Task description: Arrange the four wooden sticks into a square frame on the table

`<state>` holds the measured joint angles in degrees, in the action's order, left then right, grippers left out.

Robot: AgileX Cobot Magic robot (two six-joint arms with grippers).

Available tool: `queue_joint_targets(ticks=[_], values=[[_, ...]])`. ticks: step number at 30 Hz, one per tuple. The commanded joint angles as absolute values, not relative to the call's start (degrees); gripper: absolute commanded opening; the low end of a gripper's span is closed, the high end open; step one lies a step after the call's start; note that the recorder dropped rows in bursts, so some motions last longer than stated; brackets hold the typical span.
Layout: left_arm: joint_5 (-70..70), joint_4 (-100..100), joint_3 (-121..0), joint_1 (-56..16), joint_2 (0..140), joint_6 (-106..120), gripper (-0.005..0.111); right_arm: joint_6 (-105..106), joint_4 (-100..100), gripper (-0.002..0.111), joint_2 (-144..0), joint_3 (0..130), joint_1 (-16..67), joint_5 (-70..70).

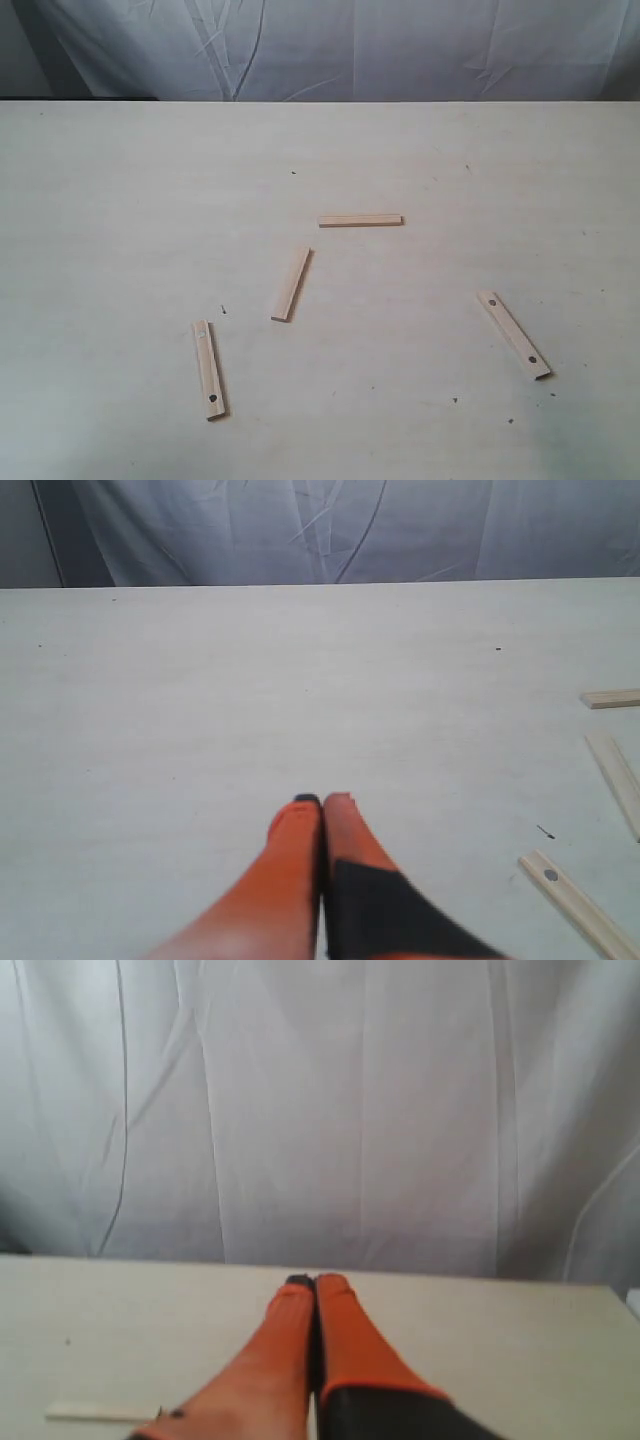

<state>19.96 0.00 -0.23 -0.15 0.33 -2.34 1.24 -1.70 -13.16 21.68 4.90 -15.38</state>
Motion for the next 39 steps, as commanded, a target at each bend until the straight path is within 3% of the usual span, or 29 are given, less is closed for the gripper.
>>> queue_joint_targets(ticks=[1,32,39], values=[[19.17,-0.44,0.00,-0.55,0.00,-2.37,0.000,1.97,-1.58,-0.001,-22.31,28.76,4.62,-27.94],[19.17,0.61,0.00,-0.57,0.00,-2.37,0.000,4.35,-13.98,-0.001,-54.74,30.67,4.62,-37.42],[9.37,3.04,0.00,-0.57,0.00,-2.37,0.000,9.08,-18.50,-0.001,-62.37,33.11,4.74,-37.36]])
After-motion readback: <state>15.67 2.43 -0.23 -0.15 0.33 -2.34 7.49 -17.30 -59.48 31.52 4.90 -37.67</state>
